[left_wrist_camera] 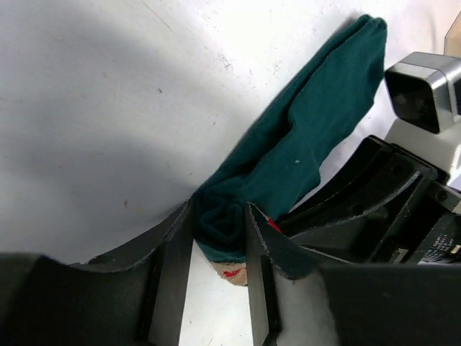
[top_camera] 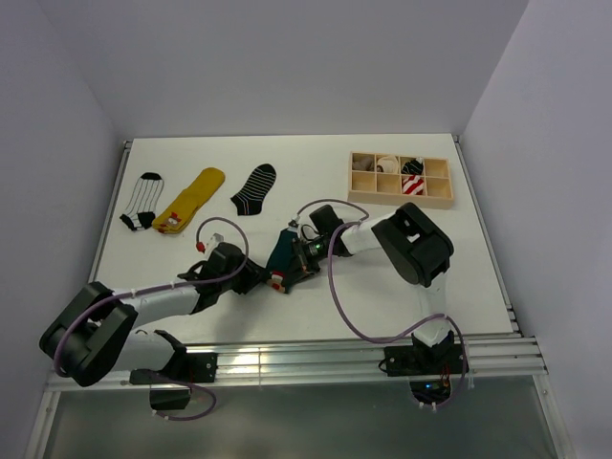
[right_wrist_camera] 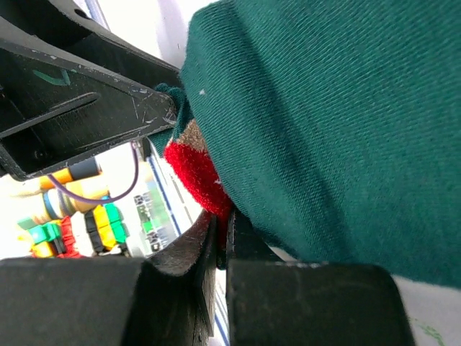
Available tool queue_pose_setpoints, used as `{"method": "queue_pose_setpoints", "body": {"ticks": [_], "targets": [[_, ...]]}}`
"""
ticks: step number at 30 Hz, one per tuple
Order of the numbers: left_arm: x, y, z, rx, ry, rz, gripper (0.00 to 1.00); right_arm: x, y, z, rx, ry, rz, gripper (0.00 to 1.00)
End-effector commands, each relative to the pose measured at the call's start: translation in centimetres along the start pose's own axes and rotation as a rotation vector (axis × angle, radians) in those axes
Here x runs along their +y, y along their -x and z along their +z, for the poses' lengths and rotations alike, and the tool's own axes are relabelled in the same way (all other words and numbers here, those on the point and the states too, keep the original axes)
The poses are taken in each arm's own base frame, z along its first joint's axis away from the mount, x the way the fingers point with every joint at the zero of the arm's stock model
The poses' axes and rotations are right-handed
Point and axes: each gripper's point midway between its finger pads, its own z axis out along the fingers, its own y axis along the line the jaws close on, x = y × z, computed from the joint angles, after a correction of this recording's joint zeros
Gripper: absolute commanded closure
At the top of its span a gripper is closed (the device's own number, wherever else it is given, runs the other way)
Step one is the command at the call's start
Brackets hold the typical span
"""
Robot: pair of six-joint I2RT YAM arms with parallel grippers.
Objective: Roll the socks
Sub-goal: Roll the sock at the center of the board.
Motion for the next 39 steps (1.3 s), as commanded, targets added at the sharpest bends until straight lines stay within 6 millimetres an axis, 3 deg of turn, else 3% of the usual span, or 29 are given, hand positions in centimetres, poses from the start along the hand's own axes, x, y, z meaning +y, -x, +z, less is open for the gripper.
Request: {"method": "queue_pose_setpoints", "body": {"ticks": [1, 4, 7, 8, 10, 11, 12, 13, 14, 16, 20, 22, 29, 39], "targets": [[0.9, -1.2, 0.4, 0.038, 0.031, 0.01, 0.64, -2.3, -0.5, 0.4, 0.009, -0.065, 0.067, 1.0], [0.9, -1.3, 0.8, 0.044, 0.062, 0.035, 0.73, -2.4, -0.2, 0.1, -0.006, -0.086, 0.031, 0.94], [1.1, -1.3, 1.0, 0.056, 0.108, 0.067, 0.82, -2.0, 0.3, -0.6, -0.047, -0.144, -0.061, 0.76], [1.1, -1.3, 1.0, 0.06, 0.117, 0.076, 0.84, -1.0, 0.8, -1.2, -0.081, -0.157, -0.109, 0.69], [1.0, -1.3, 0.9, 0.07, 0.148, 0.11, 0.89, -1.3, 1.1, -1.9, -0.129, -0.221, -0.174, 0.62], [0.9, -1.2, 0.9, 0.072, 0.156, 0.123, 0.89, 0.0, 1.6, -2.5, -0.164, -0.228, -0.226, 0.58], [1.5, -1.2, 0.8, 0.077, 0.194, 0.139, 0.9, 0.3, 1.5, -2.6, -0.176, -0.248, -0.256, 0.56], [0.6, -0.9, 0.8, 0.075, 0.184, 0.156, 0.9, -0.3, 1.9, -3.2, -0.208, -0.316, -0.291, 0.55], [0.5, -0.8, 0.7, 0.075, 0.192, 0.168, 0.9, 0.8, 2.6, -3.8, -0.246, -0.332, -0.342, 0.52], [0.0, -0.4, 0.6, 0.068, 0.208, 0.195, 0.9, 1.0, 2.2, -4.1, -0.26, -0.4, -0.402, 0.51], [-0.8, 0.0, 0.5, 0.07, 0.222, 0.226, 0.9, 2.8, 3.4, -5.7, -0.392, -0.567, -0.57, 0.49], [-1.3, 0.0, 0.5, 0.073, 0.215, 0.231, 0.9, 4.0, 2.8, -4.9, -0.393, -0.607, -0.671, 0.49], [-1.8, -0.4, 0.8, 0.096, 0.204, 0.233, 0.9, 5.4, 1.6, -2.5, -0.421, -0.675, -0.828, 0.49], [-1.6, -0.8, 1.1, 0.117, 0.207, 0.236, 0.89, 2.3, 0.4, 0.8, -0.293, -0.778, -0.902, 0.49]]}}
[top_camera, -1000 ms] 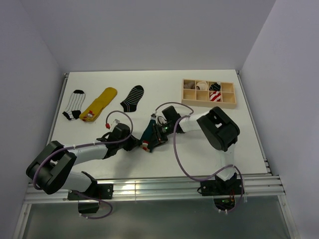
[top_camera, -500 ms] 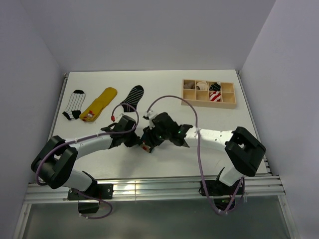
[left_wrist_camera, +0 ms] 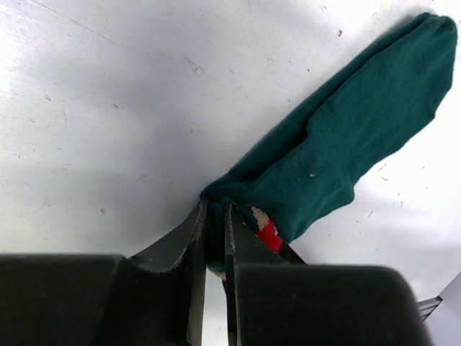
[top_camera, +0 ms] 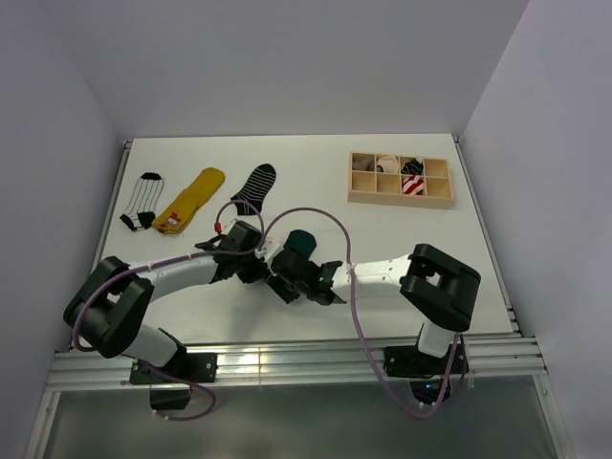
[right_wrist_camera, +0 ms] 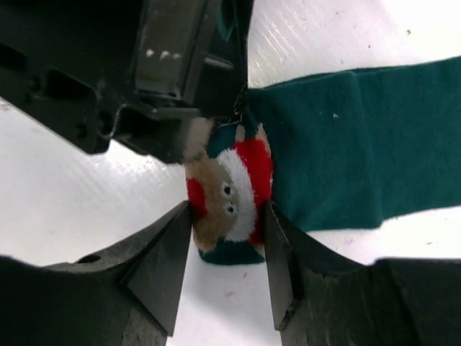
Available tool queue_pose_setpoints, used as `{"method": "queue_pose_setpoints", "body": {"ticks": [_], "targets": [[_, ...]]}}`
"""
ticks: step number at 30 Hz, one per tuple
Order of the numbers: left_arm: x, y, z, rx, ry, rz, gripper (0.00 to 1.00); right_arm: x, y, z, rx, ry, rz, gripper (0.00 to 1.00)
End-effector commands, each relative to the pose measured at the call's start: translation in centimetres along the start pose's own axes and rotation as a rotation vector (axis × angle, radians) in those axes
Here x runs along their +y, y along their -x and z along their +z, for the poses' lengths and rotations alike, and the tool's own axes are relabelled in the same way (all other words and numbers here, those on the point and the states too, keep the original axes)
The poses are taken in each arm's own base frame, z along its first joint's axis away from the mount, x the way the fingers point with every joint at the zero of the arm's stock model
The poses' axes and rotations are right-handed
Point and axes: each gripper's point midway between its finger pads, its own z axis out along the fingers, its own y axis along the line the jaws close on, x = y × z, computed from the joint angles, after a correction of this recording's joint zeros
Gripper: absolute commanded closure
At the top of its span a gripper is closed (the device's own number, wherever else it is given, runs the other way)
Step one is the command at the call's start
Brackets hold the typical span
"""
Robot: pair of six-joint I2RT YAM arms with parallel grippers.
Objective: Roll the socks
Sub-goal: Roll the sock at the center of the board.
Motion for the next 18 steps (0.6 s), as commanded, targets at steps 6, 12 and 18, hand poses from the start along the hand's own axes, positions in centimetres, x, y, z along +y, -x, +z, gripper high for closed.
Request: {"method": "queue_pose_setpoints", "body": {"ticks": [6, 12, 18], "targets": [[-1.0, -0.6, 0.5, 0.036, -0.013, 0.045, 0.88, 0.8, -0.4, 1.7, 0.029, -0.04, -0.116, 0.52], [-1.8, -0.5, 0.4, 0.03, -0.049, 0.037, 0.85, 1.6, -1.6, 2.3, 0.07, -0.04, -0.145, 0.74], [-2.4, 1.8, -1.7, -0.064, -0.101, 0.017, 0.65, 2.2, -0.8, 1.4, 0.059, 0.083, -0.039, 0.99]]}}
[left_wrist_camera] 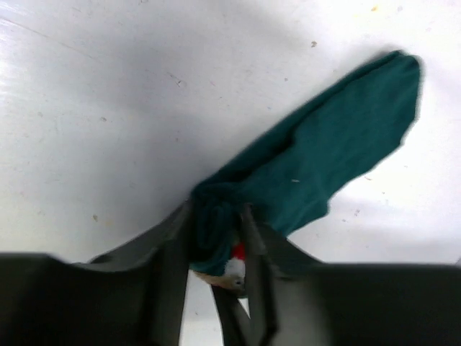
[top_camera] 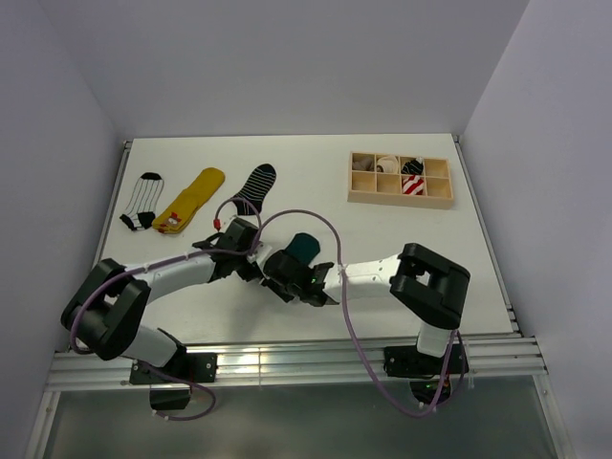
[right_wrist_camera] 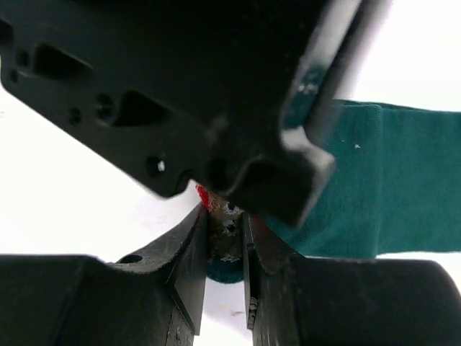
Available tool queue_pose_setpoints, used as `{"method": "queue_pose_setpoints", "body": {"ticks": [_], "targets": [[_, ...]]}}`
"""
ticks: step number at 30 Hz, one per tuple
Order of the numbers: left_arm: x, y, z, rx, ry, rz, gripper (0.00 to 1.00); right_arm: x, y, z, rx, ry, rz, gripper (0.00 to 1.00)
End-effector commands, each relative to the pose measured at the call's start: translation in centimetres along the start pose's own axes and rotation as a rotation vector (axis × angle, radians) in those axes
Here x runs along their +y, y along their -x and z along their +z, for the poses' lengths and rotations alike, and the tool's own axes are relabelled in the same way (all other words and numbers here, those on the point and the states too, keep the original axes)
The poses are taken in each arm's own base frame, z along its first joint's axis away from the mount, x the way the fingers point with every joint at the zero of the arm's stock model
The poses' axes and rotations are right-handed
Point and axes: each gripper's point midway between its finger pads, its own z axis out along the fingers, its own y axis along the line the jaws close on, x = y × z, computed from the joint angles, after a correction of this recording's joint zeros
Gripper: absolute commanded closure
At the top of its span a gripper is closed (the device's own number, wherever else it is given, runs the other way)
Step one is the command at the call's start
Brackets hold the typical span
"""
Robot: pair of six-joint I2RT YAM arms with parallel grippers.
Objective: Roll the socks
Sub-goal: Roll the sock at the center of the board.
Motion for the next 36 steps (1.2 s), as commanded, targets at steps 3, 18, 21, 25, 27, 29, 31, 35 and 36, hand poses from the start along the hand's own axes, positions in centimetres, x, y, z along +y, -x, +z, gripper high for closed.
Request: {"method": "queue_pose_setpoints", "body": {"ticks": [3, 18, 21, 25, 27, 29, 31, 35, 36], "targets": [[-1.5, 2.5, -2.7, -0.114, -0.096, -0.012, 0.51, 1.6, 0.0, -0.6, 0.056, 0.264, 0.139, 1.0], [0.1, 2.7, -4.1, -0.137, -0.208, -0.132, 0.27, 1.7, 0.1, -1.3, 0.217, 0.92, 0.689, 1.0], [0.4, 1.7, -3.5, -0.112, -0.219, -0.141, 0.28, 0.9, -0.5, -0.2, 0.244, 0.899, 0.733, 1.0], [0.8, 1.1, -3.0, -0.103, -0.229, -0.153, 0.31, 0.8, -1.7, 0.5, 0.307, 0.926, 0.814, 1.0], [0.9, 0.9, -2.6, -0.092, -0.223, -0.151, 0.32, 0.5, -1.9, 0.7, 0.317, 0.924, 0.85, 1.0], [0.9, 0.7, -2.2, -0.087, -0.217, -0.152, 0.33, 0.4, -2.1, 1.0, 0.332, 0.927, 0.867, 1.0], [1.1, 0.5, -1.7, -0.079, -0.207, -0.152, 0.35, 0.4, -2.5, 1.2, 0.35, 0.93, 0.881, 1.0], [1.5, -0.3, -0.8, -0.046, -0.182, -0.157, 0.37, 0.0, -2.6, 1.7, 0.348, 0.906, 0.887, 1.0], [1.6, -0.5, -0.6, -0.041, -0.178, -0.159, 0.4, -0.1, -2.5, 1.7, 0.349, 0.901, 0.885, 1.0]]}}
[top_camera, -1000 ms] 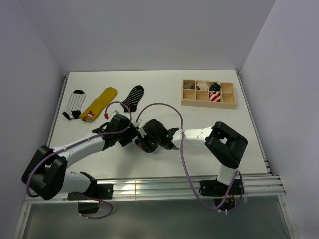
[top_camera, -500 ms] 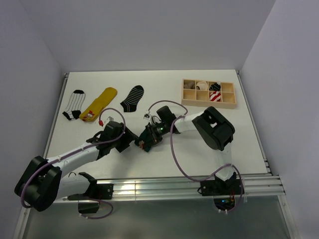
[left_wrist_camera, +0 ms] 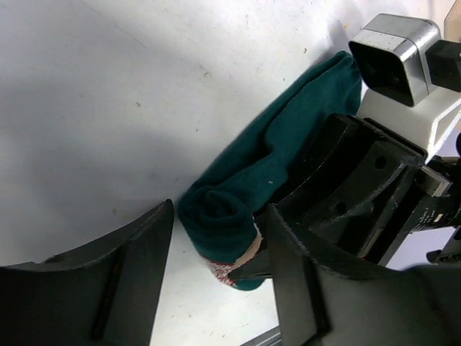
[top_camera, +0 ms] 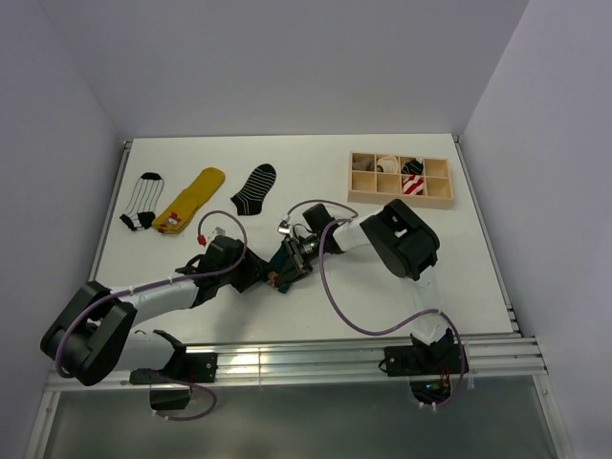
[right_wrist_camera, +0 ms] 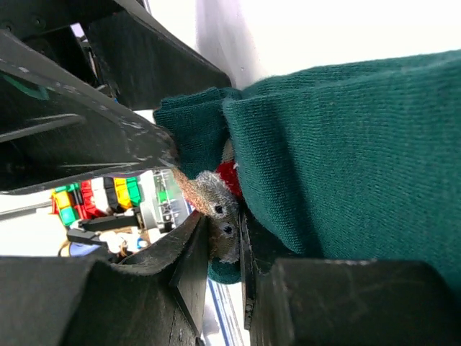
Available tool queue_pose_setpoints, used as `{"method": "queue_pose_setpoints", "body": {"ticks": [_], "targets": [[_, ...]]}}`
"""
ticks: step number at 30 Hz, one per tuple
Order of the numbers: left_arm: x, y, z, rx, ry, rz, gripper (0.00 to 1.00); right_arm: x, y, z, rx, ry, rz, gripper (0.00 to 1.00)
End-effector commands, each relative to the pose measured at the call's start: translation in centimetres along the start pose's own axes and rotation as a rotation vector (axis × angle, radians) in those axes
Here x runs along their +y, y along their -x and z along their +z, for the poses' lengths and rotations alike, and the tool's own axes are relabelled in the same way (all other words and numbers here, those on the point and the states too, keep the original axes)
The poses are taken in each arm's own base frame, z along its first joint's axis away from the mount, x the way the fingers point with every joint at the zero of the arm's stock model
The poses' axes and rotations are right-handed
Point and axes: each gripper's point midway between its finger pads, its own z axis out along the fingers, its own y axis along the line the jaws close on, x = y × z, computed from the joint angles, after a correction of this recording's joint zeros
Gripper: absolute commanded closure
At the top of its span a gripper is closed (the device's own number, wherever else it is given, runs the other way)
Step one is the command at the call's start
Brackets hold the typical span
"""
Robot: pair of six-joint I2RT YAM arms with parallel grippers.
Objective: Roll the socks
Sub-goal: Roll the sock at the center of the board.
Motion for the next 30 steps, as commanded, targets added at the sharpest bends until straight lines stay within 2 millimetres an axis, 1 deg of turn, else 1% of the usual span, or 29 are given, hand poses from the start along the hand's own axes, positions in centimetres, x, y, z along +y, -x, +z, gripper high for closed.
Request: {"method": "queue_pose_setpoints", "body": {"ticks": [1, 2, 3, 4, 5, 6, 8, 9, 10, 11, 12, 13, 14, 15, 16, 17, 18, 19, 20, 21, 22, 23, 24, 25, 26, 27, 30], "targets": [[0.8, -0.9, 0.7, 0.033, 0.032, -0.007, 0.41, -3.2, -0.7, 0.3, -0.002, -0.116, 0.081, 1.0], [1.0, -1.0, 0.8, 0.037, 0.039, -0.008, 0.44, -3.3, -0.6, 0.3, -0.005, -0.123, 0.079, 1.0], [1.2, -1.1, 0.9, 0.04, 0.046, -0.007, 0.5, -3.2, -0.6, 0.2, -0.007, -0.129, 0.076, 0.99], [1.4, -1.3, 1.1, 0.043, 0.058, -0.004, 0.53, -3.2, -0.5, 0.1, -0.01, -0.135, 0.073, 0.98], [1.8, -1.5, 1.2, 0.049, 0.075, -0.003, 0.62, -3.2, -0.2, 0.0, -0.021, -0.15, 0.058, 0.95], [1.9, -1.5, 1.2, 0.051, 0.081, -0.005, 0.69, -3.1, -0.2, -0.1, -0.023, -0.159, 0.053, 0.89], [2.1, -1.7, 1.2, 0.056, 0.089, 0.003, 0.79, -2.9, 0.1, -0.4, -0.039, -0.174, 0.024, 0.84], [2.2, -1.7, 1.2, 0.058, 0.095, 0.006, 0.87, -2.3, 0.6, -0.7, -0.063, -0.192, -0.008, 0.77], [2.0, -1.7, 1.2, 0.059, 0.096, 0.009, 0.9, -2.3, 0.5, -1.0, -0.075, -0.211, -0.021, 0.73], [1.9, -1.6, 1.2, 0.059, 0.098, 0.021, 0.94, -0.7, 1.1, -1.6, -0.108, -0.213, -0.078, 0.69], [2.2, -1.7, 1.0, 0.067, 0.119, 0.028, 0.95, -0.8, 1.3, -2.0, -0.14, -0.249, -0.103, 0.64], [1.7, -1.5, 1.0, 0.066, 0.113, 0.034, 0.96, -0.4, 1.6, -2.4, -0.161, -0.27, -0.152, 0.62], [1.2, -1.4, 1.0, 0.064, 0.105, 0.051, 0.97, 1.4, 1.9, -2.8, -0.19, -0.281, -0.218, 0.61], [1.8, -1.5, 0.9, 0.076, 0.138, 0.06, 0.98, 0.9, 2.2, -3.4, -0.232, -0.356, -0.244, 0.59], [1.1, -1.3, 0.8, 0.075, 0.132, 0.069, 0.98, 1.1, 2.4, -3.8, -0.254, -0.398, -0.299, 0.58], [0.9, -1.2, 0.8, 0.076, 0.133, 0.086, 0.98, 2.7, 2.7, -4.3, -0.297, -0.438, -0.369, 0.55], [0.8, -1.2, 0.8, 0.078, 0.137, 0.094, 0.98, 2.4, 2.5, -4.6, -0.318, -0.492, -0.399, 0.52], [0.4, -1.0, 0.8, 0.082, 0.144, 0.111, 0.98, 1.9, 3.3, -5.6, -0.375, -0.6, -0.446, 0.5], [0.2, -0.9, 0.8, 0.083, 0.145, 0.119, 0.98, 3.4, 3.1, -5.3, -0.398, -0.618, -0.512, 0.48], [0.3, -1.0, 0.9, 0.088, 0.156, 0.125, 0.98, 3.2, 2.7, -5.3, -0.403, -0.649, -0.538, 0.48], [-0.1, -0.8, 0.9, 0.089, 0.157, 0.135, 0.98, 3.5, 3.2, -6.1, -0.445, -0.712, -0.583, 0.47], [-0.2, -0.8, 0.9, 0.092, 0.161, 0.142, 0.98, 3.8, 3.2, -5.9, -0.457, -0.73, -0.616, 0.47], [-0.2, -0.8, 1.0, 0.094, 0.167, 0.146, 0.98, 4.1, 2.4, -5.1, -0.446, -0.749, -0.656, 0.46], [-0.5, -0.7, 1.0, 0.096, 0.168, 0.157, 0.98, 4.2, 2.2, -4.9, -0.446, -0.778, -0.692, 0.46], [-0.6, -0.6, 1.1, 0.097, 0.17, 0.162, 0.98, 4.1, 2.5, -5.4, -0.481, -0.837, -0.71, 0.46], [-0.9, -0.5, 1.2, 0.096, 0.167, 0.166, 0.98, 4.4, 1.9, -4.5, -0.468, -0.846, -0.741, 0.46], [-0.9, -0.6, 1.4, 0.11, 0.181, 0.178, 0.98, 4.0, 1.9, -4.3, -0.483, -0.928, -0.791, 0.46]]}}
